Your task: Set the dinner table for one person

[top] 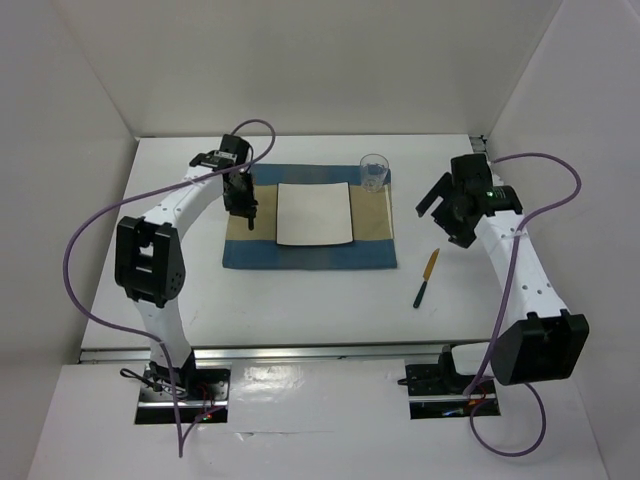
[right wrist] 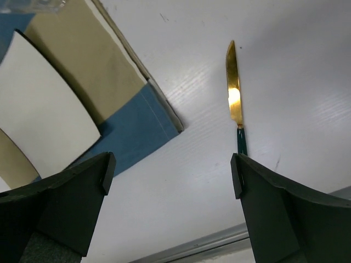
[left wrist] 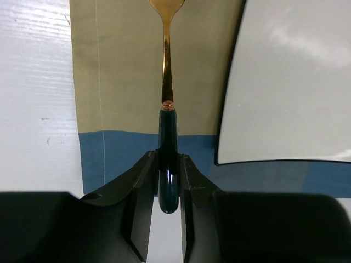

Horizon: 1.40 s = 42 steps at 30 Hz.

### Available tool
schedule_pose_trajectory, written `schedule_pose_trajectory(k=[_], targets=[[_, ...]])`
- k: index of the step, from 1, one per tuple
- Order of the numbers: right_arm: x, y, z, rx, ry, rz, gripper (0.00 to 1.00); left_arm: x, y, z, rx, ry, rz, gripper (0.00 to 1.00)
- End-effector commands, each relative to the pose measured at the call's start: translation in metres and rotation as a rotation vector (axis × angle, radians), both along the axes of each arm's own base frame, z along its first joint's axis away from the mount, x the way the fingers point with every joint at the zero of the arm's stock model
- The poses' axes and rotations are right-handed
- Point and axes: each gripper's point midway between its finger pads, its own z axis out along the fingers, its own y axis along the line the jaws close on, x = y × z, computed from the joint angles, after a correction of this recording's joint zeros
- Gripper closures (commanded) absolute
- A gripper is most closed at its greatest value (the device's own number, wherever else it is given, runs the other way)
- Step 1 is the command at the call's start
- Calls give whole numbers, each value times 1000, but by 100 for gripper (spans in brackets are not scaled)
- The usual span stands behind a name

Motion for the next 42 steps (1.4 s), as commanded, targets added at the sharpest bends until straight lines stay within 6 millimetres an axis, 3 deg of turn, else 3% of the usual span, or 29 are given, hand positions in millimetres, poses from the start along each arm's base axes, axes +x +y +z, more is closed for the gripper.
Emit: schedule_pose_trajectory(k=[1,5,9,16,38,42], targets=[[1,4,-12,48,-1,31,0,10,7,-16,10,-4,-16,100],[-13,-2,-38,74,64,12,0,16,9,-38,45,30,-40,100],[-26,-5,-65,108,136,-7,0,24,10,-45,61,28,-46,100],[-38,-1,-93,160,188,-5,0,21,16,-58,96,54,-55,100],[-65,6,-147,214,306,36,0,-2,19,-92,140,111,-61,100],[-68,6,-150,211,315,44,0,-2,22,-97,178,121,-44,89]])
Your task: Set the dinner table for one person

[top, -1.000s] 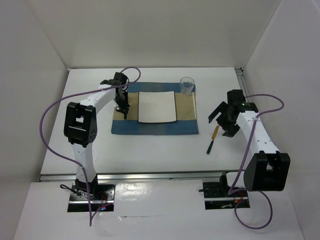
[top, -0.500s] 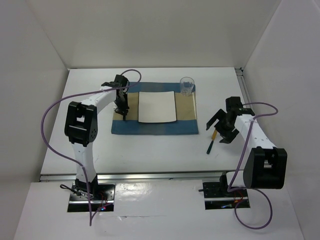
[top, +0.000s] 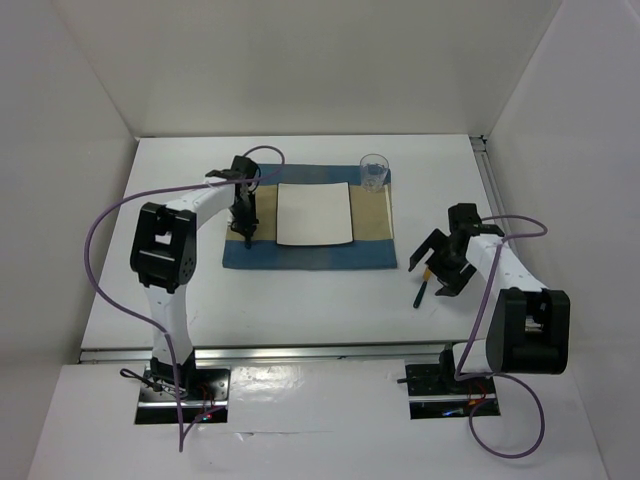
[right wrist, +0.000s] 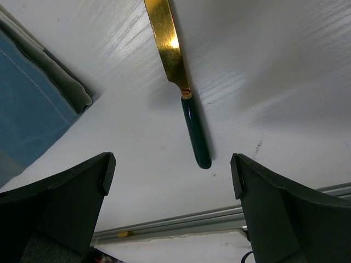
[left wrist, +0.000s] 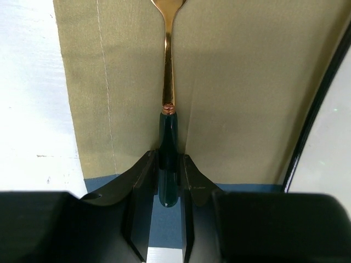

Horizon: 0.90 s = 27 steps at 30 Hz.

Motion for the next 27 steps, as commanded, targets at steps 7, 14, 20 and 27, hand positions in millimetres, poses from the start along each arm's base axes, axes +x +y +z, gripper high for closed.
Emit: schedule_pose_trajectory(k=[7,14,20,27], targets=[[7,-1,-11,2,-7,22,0,-2,8,-1,79,9,13,70],[7,-4,-28,-12,29,38,0,8,3,30,75,-52,1,46],[7,-8,-34,-30,55,43,8,9,3,53,72,-75,-7,33],[-1,-5,-42,-17,73,35,24,14,-5,107,13,-168,-17,33]])
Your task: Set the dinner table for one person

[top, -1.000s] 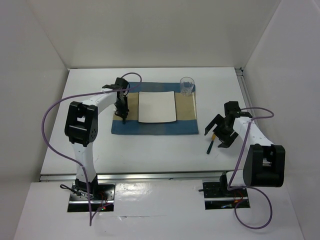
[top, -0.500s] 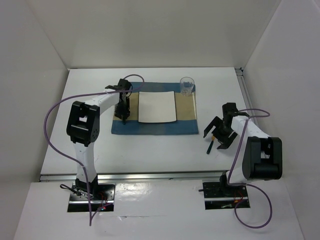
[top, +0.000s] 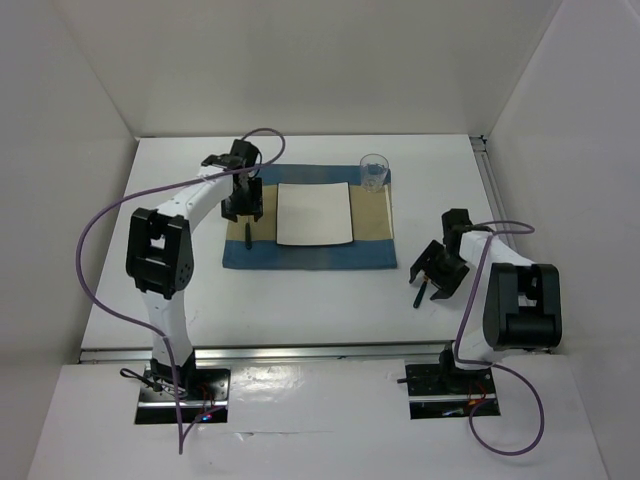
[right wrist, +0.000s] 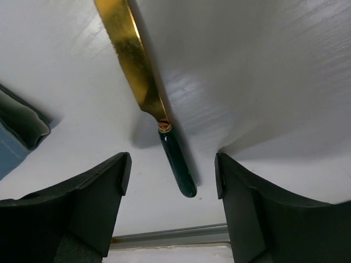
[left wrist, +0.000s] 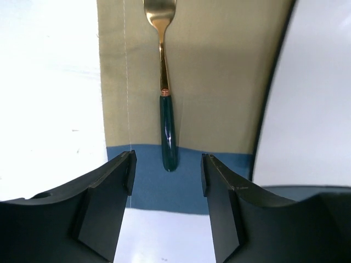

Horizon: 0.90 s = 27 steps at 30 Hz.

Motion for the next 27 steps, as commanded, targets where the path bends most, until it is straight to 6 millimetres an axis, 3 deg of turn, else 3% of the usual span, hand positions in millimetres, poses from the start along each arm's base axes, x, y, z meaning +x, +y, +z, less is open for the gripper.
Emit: schedule_pose_trajectory(k=[1,2,4,9,12,13,17,19,21,22,23,25,26,27], targets=[[-2,-3,-7,-8,-5,-11,27,5,-5,65,-38,-120,-21,33],[-2,-2,-7,-6,-4,-20,33,6,-5,68,-40,-125,-21,33],[-3,-4,-12,-13,5,-31,36,8,-5,92,-51,-172,-21,33],[-5,-9,-17,-42,27,-46,50,8,-7,129,-77,-237,-26,34],[-4,-12,-15,-59,19,-58,67,4,-10,143,-101,-259,-36,34],[1,-12,-12,-60,4,-59,76,2,-11,152,-114,-273,-42,34],[24,-19,20,-108,-101,-16,91,-3,-10,160,-141,-286,-46,34],[47,-18,49,-131,-199,67,91,-9,-9,160,-140,-279,-46,34],[65,-3,74,-118,-279,154,92,-13,-7,167,-157,-293,-33,34],[72,4,77,-116,-291,233,92,-14,-7,164,-159,-283,-25,35],[91,20,95,-103,-348,294,92,-15,-6,168,-162,-294,-25,35],[99,42,88,-64,-300,385,95,-19,-6,164,-164,-283,-16,35],[110,62,99,-58,-327,466,95,-19,-6,165,-169,-282,-8,35],[114,72,96,-55,-315,502,96,-20,-6,168,-171,-291,-8,35]])
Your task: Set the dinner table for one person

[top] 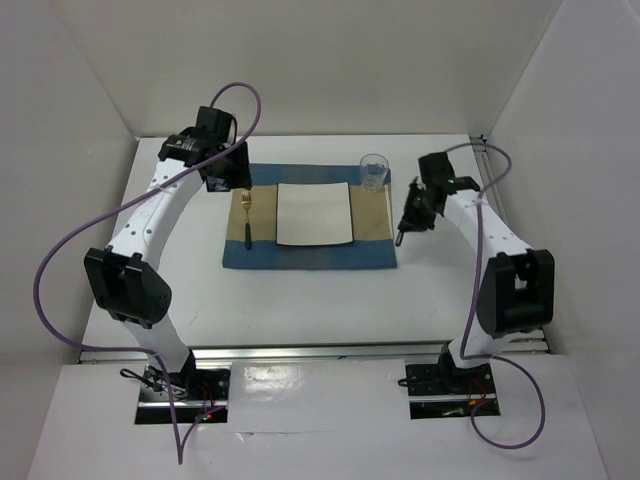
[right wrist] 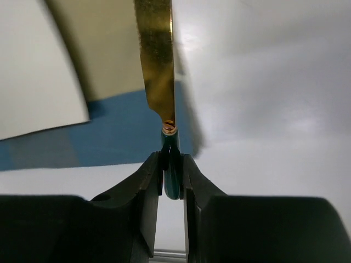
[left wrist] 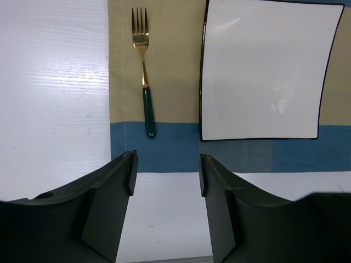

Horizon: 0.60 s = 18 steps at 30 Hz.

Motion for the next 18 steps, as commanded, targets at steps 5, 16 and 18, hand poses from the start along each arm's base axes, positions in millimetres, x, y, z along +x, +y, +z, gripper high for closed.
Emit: schedule_pose_trajectory(k=[5,16,18], targets=[[30,74,-19,-12,60,318,96,-16,1,9,-38,-8,15,36],[36,84,-45,2,121,359,96,-34,7,5,-57,-5,34,36],[36,84,-50,1,133,359,96,-34,7,5,-57,-5,34,36]])
